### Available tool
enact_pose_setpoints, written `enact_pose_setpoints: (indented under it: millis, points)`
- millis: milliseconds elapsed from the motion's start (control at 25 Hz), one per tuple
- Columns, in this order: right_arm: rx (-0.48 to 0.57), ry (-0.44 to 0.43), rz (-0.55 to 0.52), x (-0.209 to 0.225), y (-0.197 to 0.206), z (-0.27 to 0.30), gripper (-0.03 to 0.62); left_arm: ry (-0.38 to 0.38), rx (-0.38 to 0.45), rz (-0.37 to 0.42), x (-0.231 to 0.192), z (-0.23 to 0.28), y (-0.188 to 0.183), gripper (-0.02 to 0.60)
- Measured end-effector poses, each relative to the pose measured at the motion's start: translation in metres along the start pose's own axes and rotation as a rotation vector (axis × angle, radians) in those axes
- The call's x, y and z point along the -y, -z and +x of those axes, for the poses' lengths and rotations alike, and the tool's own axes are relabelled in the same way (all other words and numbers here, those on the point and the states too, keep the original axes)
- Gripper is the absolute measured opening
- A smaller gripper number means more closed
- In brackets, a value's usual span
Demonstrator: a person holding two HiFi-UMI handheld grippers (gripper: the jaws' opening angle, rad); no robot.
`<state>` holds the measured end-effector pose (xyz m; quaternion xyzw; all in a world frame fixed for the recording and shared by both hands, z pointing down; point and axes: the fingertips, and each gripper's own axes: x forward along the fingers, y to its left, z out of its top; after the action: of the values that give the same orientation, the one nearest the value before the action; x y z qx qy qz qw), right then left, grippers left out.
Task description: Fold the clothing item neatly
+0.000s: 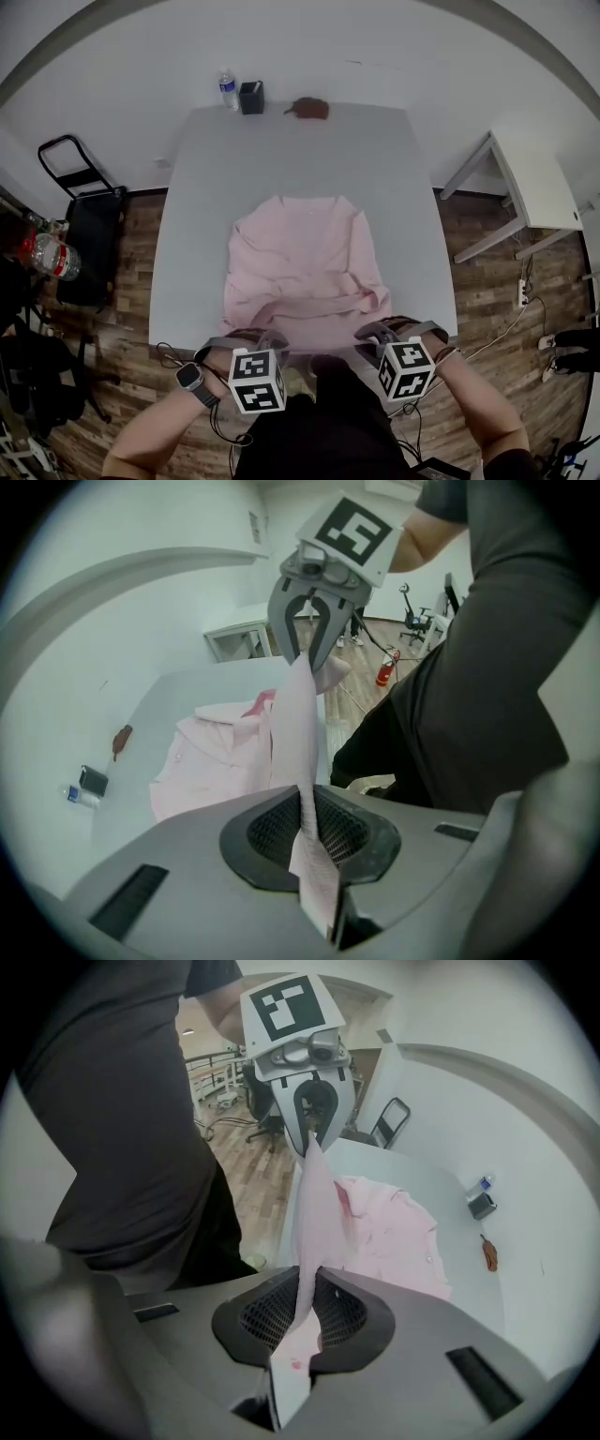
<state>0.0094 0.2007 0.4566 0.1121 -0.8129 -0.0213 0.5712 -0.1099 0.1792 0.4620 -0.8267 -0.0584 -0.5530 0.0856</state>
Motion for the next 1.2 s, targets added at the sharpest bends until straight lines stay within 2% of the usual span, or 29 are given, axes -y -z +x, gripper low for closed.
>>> enact_pose_setpoints:
  millis: [160,400,640,880,960,1080,1120,1200]
  points:
    - [0.019,-0.087,-0.037,0.052,-0.006,-0.014,0.046,0.043,-0.002,0.006,-0.053,-0.018,-0.004,0.035]
    - [0.029,-0.207,-0.085,0.160,-0.001,0.003,0.046,0.085,-0.079,0.010,-0.162,-0.015,-0.001,0.035]
    - [0.005,-0.321,-0.095,0.241,0.026,0.048,0.046,0.118,-0.152,-0.063,-0.258,0.031,0.011,0.035]
    - [-0.057,-0.401,-0.070,0.291,0.060,0.111,0.046,0.154,-0.213,-0.146,-0.316,0.097,0.029,0.035]
    - [-0.058,-0.402,-0.059,0.300,0.069,0.133,0.046,0.158,-0.235,-0.186,-0.328,0.120,0.037,0.035]
    - [-0.025,-0.349,0.002,0.310,0.078,0.168,0.048,0.159,-0.262,-0.260,-0.336,0.148,0.052,0.036]
    - [-0.001,-0.318,0.040,0.314,0.080,0.174,0.049,0.148,-0.265,-0.291,-0.339,0.154,0.058,0.065]
    - [0.065,-0.212,0.134,0.328,0.083,0.172,0.108,0.104,-0.259,-0.355,-0.347,0.156,0.068,0.117]
